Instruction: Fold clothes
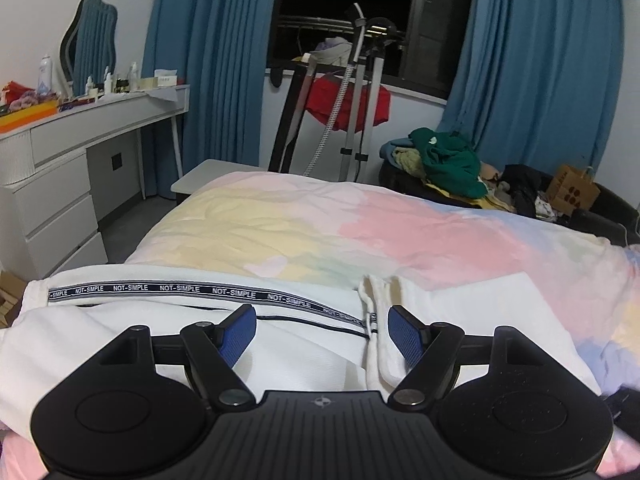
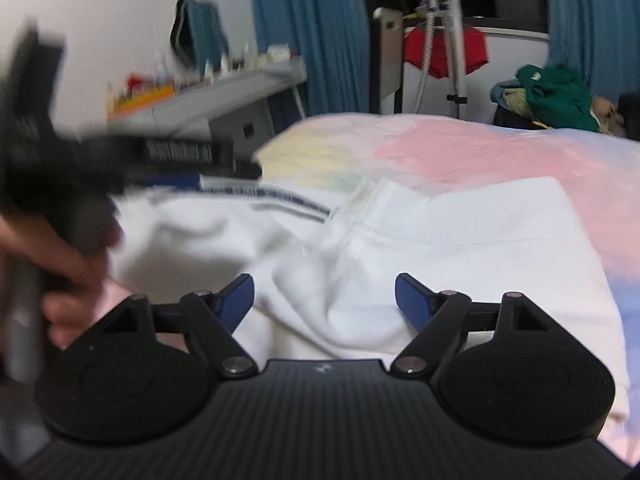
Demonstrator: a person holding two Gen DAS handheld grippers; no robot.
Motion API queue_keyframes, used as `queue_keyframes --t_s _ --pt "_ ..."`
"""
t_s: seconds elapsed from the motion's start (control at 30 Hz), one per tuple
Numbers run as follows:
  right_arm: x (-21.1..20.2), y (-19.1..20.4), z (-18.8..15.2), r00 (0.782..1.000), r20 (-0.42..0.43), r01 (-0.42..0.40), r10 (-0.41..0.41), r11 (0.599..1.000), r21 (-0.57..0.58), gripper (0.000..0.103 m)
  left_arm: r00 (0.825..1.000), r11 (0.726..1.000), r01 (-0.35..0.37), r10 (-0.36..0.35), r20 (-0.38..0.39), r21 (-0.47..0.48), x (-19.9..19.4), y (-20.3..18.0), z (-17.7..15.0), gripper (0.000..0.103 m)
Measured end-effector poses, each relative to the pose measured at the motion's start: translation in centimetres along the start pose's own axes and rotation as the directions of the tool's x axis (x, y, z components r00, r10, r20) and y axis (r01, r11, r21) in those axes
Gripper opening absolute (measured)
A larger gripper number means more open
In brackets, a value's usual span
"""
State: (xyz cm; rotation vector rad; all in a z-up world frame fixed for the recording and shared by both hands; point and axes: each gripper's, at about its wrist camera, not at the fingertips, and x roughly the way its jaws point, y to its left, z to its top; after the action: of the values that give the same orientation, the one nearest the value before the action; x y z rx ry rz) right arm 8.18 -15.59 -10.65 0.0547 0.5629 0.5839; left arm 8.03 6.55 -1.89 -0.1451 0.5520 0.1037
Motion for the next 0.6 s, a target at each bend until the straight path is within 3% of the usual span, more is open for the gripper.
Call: queue_keyframes --t_s 0.13,0.3,0.4,0.6 --pt "-1.0 -1.9 0.3 0.992 0.045 0.121 -0.122 0.992 0.035 0.079 1.0 0.999 0.017 -0.018 0.003 0.043 -0.6 -0.9 -0.7 0.076" --pt "1.2 -4.2 -1.0 0.972 -0.058 0.232 -0.229 0.972 0.034 0.079 1.0 0.998 0.017 -0.015 -0.025 0.064 -0.3 -1.4 -1.4 0.077" --pt "3.0 -5.5 -2.5 0.967 -0.139 0.227 -0.213 0.969 0.096 0.08 0.999 0.997 0.017 -0.014 -0.041 0.078 -0.2 -1.7 -1.9 0.077" --pt "3.2 -5.8 -2.9 0.971 -0.133 0.215 -0.197 0.967 0.137 0.08 0.997 0.994 0.018 -0.01 -0.074 0.104 0.1 -2.2 -2.8 0.077"
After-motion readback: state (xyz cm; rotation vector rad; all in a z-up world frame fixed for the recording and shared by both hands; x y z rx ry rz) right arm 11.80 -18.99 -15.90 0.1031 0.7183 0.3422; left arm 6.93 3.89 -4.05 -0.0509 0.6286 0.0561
